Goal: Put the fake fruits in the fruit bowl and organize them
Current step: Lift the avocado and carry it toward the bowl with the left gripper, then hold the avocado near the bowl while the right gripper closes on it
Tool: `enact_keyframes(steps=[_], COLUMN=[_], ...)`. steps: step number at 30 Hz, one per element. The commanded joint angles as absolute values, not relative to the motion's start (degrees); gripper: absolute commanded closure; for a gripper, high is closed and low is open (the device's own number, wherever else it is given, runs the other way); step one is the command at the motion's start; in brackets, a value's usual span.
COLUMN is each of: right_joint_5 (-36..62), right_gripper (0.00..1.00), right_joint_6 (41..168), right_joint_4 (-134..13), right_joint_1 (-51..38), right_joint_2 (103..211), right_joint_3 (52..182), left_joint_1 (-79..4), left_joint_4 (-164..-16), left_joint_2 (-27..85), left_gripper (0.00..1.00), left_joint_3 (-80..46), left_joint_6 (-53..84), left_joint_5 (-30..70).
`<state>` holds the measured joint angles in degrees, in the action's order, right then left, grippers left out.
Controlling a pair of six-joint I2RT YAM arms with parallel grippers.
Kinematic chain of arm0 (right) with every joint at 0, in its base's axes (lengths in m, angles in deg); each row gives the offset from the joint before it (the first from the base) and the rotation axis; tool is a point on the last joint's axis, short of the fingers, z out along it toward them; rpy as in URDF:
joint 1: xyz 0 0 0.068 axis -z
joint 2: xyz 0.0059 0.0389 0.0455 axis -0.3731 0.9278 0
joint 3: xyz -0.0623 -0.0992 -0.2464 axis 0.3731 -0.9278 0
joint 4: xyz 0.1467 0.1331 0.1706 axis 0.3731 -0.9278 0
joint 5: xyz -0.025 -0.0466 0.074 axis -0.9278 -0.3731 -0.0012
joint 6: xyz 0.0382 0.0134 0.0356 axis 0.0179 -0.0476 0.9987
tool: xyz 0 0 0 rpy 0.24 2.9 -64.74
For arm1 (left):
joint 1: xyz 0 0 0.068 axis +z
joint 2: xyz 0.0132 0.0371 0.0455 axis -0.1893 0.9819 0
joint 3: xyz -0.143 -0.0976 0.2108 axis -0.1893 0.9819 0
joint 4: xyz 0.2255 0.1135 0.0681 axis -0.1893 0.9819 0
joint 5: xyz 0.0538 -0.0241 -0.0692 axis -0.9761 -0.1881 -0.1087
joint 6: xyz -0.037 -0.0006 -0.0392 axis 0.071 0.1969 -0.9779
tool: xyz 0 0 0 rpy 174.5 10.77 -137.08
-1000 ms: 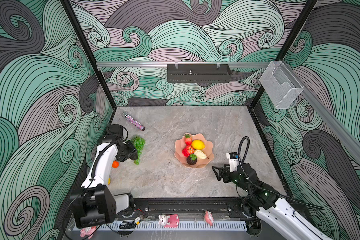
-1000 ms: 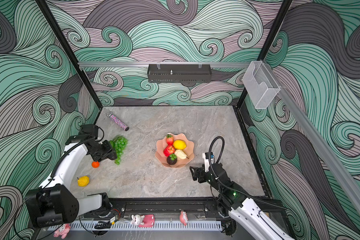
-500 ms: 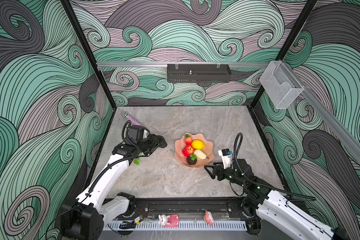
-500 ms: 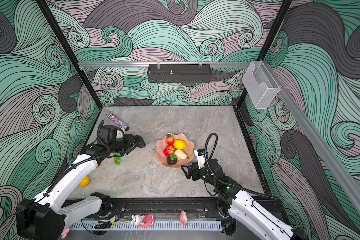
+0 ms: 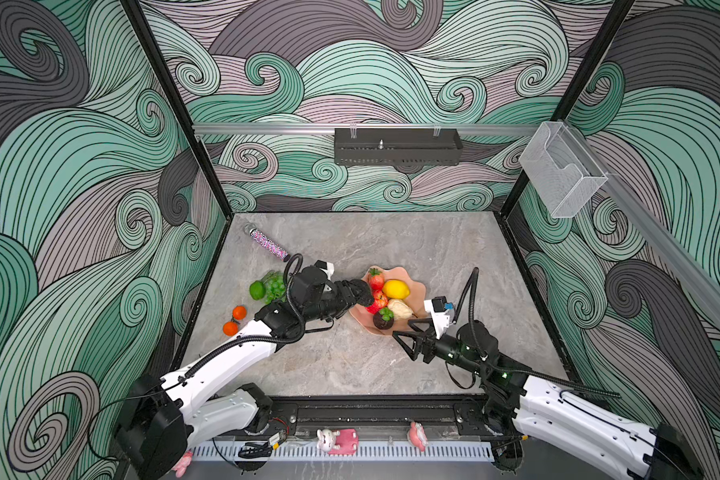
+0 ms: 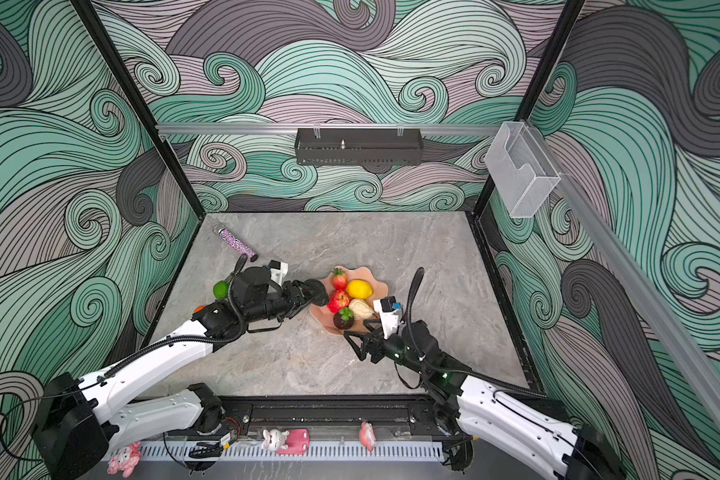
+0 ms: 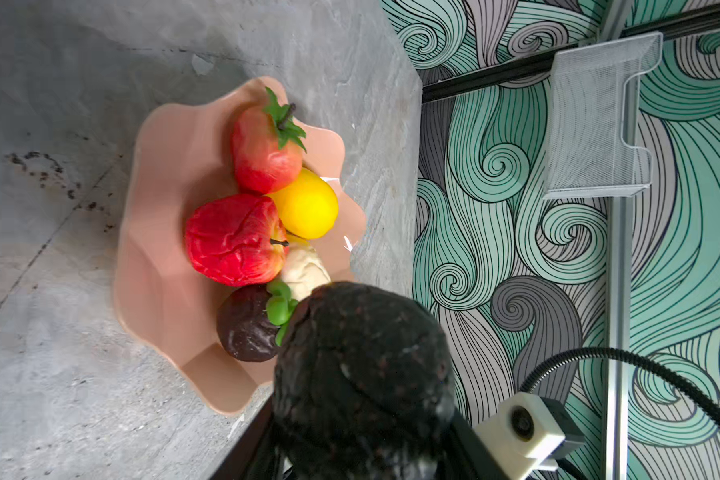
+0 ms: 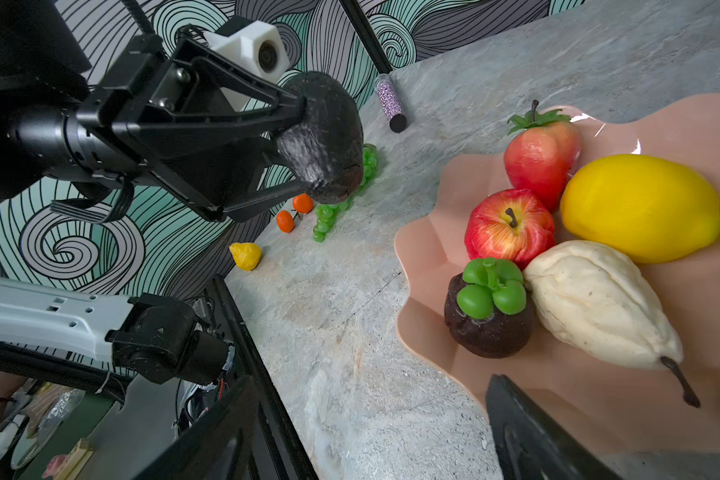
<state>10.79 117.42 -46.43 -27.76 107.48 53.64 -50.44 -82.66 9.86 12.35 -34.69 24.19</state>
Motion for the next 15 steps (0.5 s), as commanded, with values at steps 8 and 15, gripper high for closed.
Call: enact_keyframes(steps=[8,15], right_joint_5=[3.7,1.4], right_gripper=[0.13,0.15], right_joint_6=[111.5,110.1], right_joint_4=[-32.8,-22.7], right_joint_1=[-31.3,-33.7], right_joint_2=[112.9,121.1], right_joint_3=[54.1,54.8], left_joint_1=[-58.1,-61.9], left_joint_4=[-89.7,-90.3], left_joint_2=[9.7,10.2], left_gripper=[0.48,0.48], left_joint_3=[13.3,14.2], left_joint_6=[-35.4,-36.4], left_joint_5=[19.6,17.0])
